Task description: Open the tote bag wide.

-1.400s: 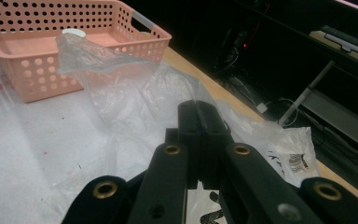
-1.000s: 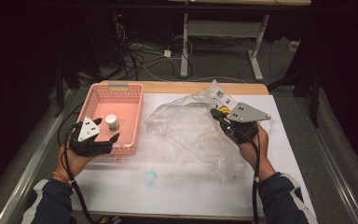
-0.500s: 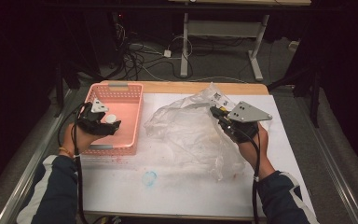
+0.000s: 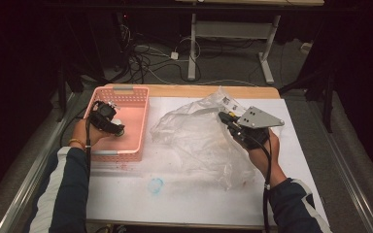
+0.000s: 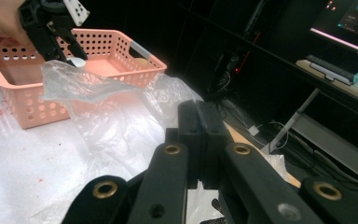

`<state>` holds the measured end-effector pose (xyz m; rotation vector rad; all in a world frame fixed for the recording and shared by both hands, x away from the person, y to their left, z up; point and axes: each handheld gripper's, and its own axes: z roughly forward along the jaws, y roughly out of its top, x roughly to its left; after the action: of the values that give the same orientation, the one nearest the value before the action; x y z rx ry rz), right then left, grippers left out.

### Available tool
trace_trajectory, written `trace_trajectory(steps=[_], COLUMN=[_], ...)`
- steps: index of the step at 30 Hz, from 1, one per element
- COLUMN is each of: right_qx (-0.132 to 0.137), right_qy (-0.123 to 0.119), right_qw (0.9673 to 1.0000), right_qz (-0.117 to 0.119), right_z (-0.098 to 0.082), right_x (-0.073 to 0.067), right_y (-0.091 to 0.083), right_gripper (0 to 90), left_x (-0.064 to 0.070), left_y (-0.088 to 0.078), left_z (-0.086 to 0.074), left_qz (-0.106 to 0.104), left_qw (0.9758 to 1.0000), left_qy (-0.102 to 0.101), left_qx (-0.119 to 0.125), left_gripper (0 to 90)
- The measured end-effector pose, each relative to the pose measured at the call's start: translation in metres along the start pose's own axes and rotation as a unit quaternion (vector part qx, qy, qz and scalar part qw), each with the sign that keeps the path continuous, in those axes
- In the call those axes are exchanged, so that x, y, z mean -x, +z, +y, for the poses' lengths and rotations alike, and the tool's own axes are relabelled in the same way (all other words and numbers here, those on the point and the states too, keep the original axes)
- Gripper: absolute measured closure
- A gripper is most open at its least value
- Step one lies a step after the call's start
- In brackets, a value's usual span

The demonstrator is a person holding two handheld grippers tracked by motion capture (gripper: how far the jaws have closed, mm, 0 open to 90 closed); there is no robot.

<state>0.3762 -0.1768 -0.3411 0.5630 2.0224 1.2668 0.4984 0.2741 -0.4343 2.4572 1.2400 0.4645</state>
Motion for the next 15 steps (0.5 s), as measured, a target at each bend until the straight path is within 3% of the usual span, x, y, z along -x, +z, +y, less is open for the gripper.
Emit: trace_trajectory(steps=[4, 7, 15], right_qx=[-0.002, -0.004, -0.004], right_qy=[-0.001, -0.003, -0.002], right_qw=[1.0000, 1.0000, 1.0000], right_qz=[0.002, 0.004, 0.000], right_z=[-0.0013, -0.0023, -0.0032], right_x=[-0.0008, -0.0013, -0.0014], right_y=[0.0005, 0.0009, 0.0012], right_gripper=[90.0, 90.0, 90.0], left_x=[-0.0017, -0.0016, 0.0008], left_y=[0.0003, -0.0006, -0.0055], left_z=[-0.0003, -0.0009, -0.0005], left_qz=[-0.010, -0.018, 0.001], left_qw=[0.9999, 0.9998, 0.9997], left_qy=[-0.005, 0.001, 0.004], left_qx=[0.011, 0.011, 0.024], left_gripper=[47.1, 47.6, 48.2])
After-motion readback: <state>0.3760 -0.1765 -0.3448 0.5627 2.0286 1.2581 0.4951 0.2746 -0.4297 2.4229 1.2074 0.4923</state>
